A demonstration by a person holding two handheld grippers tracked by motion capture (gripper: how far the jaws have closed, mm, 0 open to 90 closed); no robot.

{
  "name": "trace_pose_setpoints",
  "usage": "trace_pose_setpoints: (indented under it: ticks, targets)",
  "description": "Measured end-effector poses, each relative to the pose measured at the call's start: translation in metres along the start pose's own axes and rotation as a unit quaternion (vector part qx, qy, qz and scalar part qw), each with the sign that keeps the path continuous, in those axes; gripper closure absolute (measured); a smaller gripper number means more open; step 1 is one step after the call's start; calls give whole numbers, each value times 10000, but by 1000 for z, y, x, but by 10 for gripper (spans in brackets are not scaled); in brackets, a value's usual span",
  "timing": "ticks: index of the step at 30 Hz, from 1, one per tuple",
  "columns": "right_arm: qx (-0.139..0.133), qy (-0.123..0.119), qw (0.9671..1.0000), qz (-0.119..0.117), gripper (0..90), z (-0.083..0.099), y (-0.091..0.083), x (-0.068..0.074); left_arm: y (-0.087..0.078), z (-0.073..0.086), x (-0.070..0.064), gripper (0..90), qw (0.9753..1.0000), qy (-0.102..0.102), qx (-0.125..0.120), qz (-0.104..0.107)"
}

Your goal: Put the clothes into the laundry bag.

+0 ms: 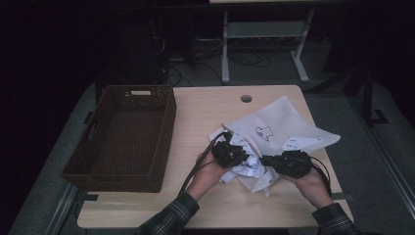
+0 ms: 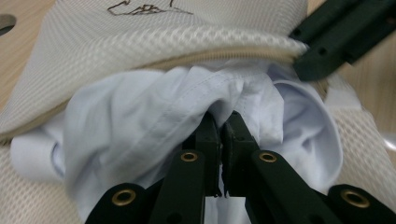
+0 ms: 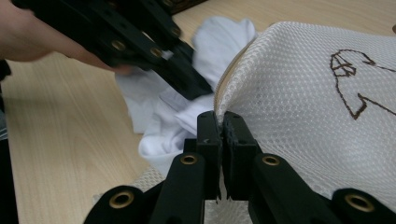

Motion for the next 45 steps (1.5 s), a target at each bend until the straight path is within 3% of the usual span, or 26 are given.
trace_pose_setpoints:
  ticks: [2, 8, 13, 15, 19, 21, 27, 30, 34, 37, 41, 45]
  targets:
    - [-49, 3, 10000, -39, 857, -1, -1, 1, 10, -6, 2, 866, 10000, 5, 12, 3]
    - [-77, 77, 9997, -209, 862, 0, -5, 3, 35, -19, 13, 868, 9994, -243, -189, -180]
    - [28, 60, 9998, -196, 861, 2, -3, 3, 45, -20, 18, 867, 9978, -489, -384, -217]
    - [50, 115, 9997, -215, 860, 5, -2, 0, 45, -19, 17, 859, 9976, -499, -428, -201]
    - [106, 171, 9996, -195, 859, 9, -1, -4, 36, -12, 18, 773, 9977, -495, -450, -54]
    - [151, 185, 9996, -176, 858, 11, -1, -5, 29, -8, 19, 698, 9978, -509, -418, -52]
    - [184, 224, 9994, -163, 857, 14, 0, -8, 1, 7, 19, 614, 9984, -463, -319, -69]
    - [195, 228, 9994, -159, 858, 14, 0, -8, -14, 16, 12, 580, 9982, -484, -349, 115]
    - [201, 234, 9994, -151, 857, 15, 1, -8, -18, 23, -1, 551, 9982, -363, -286, 385]
    - [196, 231, 9994, -140, 858, 15, 1, -8, -10, 24, -11, 553, 9981, -197, -201, 545]
    - [173, 236, 9995, -135, 857, 14, 0, -8, 8, 21, -18, 592, 9985, 1, -128, 532]
    - [155, 245, 9995, -133, 851, 14, -1, -7, 21, 14, -17, 851, 9985, 39, -197, 510]
Point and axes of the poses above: each handheld gripper's, and its own axes: y roughly forward along the jaws, z roughly out of its underside, x roughly to its left, the point moved 4 cm from there along y, roughly forward along the jaws, and after that the axes turned 9 degrees about y, right-handed, at the moved point
